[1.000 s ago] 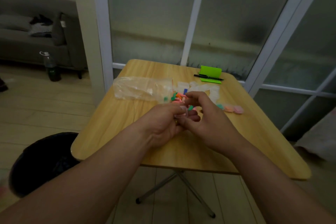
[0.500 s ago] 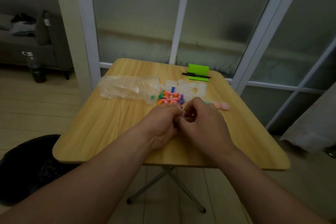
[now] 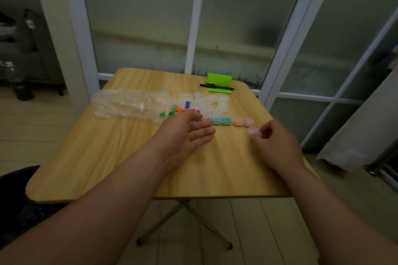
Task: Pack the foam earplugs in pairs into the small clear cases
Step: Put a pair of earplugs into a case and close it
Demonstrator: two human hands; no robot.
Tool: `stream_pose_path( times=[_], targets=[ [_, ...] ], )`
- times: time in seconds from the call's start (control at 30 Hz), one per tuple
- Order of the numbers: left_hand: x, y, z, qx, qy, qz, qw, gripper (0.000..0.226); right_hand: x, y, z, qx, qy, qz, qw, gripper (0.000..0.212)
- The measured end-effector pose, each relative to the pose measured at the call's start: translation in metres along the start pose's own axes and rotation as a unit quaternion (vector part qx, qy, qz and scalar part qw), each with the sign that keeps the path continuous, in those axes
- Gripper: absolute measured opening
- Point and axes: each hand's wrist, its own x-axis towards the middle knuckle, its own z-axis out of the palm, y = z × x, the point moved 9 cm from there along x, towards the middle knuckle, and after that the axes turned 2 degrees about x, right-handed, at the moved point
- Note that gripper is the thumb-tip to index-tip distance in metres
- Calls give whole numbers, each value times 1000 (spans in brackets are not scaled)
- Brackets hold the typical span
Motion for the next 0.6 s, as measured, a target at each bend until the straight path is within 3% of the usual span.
stream_pose_path(
  times=[0.4,0.6],
  targets=[
    [17,4,0,-4,25,18,1000,39,14,13,7,-45,9,-10,999,26],
    [19,11,-3,-12,25,31,999,20,14,11,2,-19,18,-3,1000,31]
  ],
)
